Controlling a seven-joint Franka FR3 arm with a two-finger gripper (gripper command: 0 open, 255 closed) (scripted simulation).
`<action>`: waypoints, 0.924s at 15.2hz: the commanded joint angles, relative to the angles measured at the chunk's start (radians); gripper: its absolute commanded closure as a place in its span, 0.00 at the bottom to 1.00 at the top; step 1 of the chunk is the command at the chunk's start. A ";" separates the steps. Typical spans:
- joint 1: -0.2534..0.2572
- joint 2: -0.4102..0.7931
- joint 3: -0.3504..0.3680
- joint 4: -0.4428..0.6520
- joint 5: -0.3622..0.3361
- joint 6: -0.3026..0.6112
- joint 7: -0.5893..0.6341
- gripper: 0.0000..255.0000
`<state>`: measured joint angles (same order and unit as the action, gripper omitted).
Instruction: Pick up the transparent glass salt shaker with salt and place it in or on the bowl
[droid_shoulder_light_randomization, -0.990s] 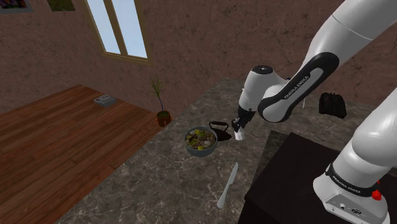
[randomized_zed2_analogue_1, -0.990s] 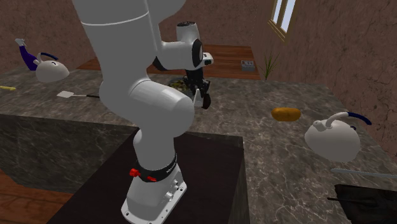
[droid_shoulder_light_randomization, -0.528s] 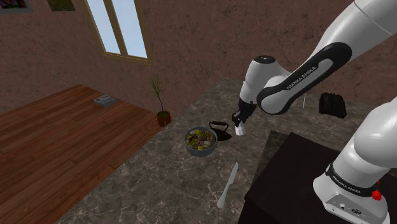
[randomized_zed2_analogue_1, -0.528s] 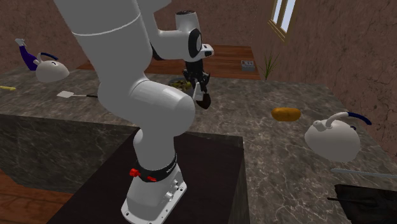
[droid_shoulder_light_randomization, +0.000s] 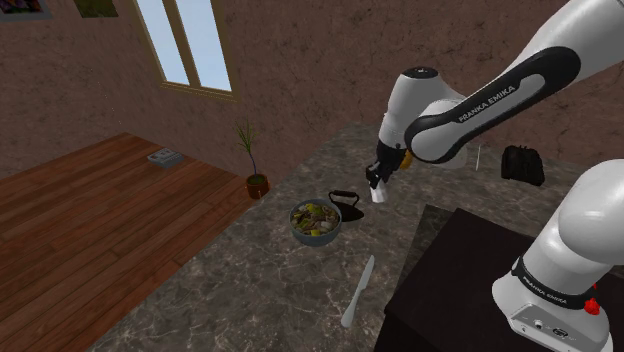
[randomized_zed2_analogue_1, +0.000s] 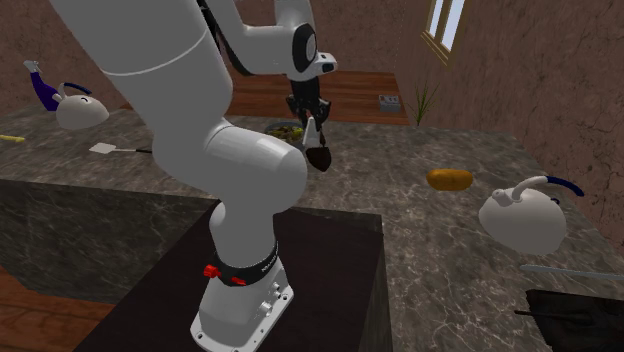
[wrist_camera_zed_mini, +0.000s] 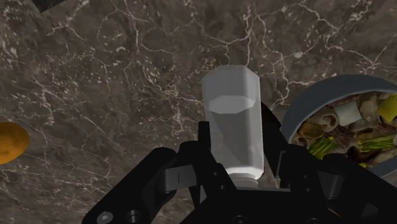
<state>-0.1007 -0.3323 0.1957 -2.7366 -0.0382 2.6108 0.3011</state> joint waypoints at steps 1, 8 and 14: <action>0.006 -0.026 -0.004 0.011 0.009 -0.037 -0.007 1.00; 0.018 0.055 0.068 0.144 -0.010 -0.095 0.092 1.00; 0.025 0.229 0.163 0.349 -0.095 -0.143 0.260 1.00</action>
<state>-0.0792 -0.1326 0.3416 -2.4222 -0.1162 2.4768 0.5265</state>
